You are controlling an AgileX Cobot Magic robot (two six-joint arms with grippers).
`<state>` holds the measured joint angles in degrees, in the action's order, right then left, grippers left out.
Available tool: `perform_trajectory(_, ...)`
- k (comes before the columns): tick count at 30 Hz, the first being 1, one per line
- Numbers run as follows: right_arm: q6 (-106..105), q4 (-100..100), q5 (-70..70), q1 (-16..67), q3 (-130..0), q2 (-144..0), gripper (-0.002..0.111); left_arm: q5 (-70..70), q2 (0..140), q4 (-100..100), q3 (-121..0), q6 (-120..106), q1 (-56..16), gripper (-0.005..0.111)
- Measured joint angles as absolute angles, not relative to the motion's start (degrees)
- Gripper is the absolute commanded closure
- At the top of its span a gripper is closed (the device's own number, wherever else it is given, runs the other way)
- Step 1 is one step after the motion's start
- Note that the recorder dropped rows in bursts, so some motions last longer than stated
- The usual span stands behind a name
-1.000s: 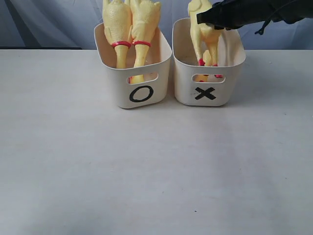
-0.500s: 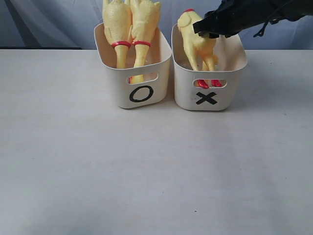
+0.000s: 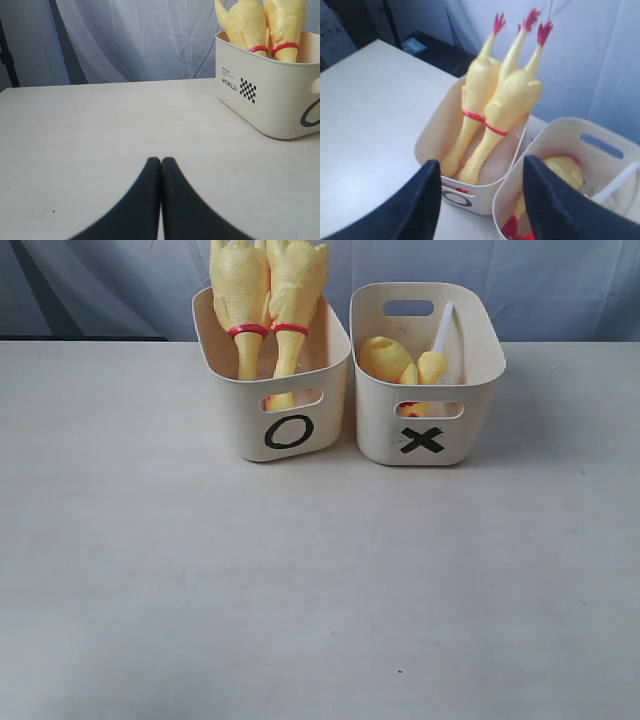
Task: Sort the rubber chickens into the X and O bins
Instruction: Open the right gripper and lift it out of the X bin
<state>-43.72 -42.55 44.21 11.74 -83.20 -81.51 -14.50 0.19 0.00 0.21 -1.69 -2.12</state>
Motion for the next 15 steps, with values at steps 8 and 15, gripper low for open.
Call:
perform_trajectory(8,-41.62,-42.48,16.30,11.70,-53.32,-43.54,0.060,-14.50,0.19,0.00,0.21,-1.69,-2.12,0.107)
perform_trajectory(15,-39.09,-47.68,-1.06,11.70,-31.78,-28.82,0.060,-14.50,0.19,0.00,0.21,-1.69,-2.12,0.107)
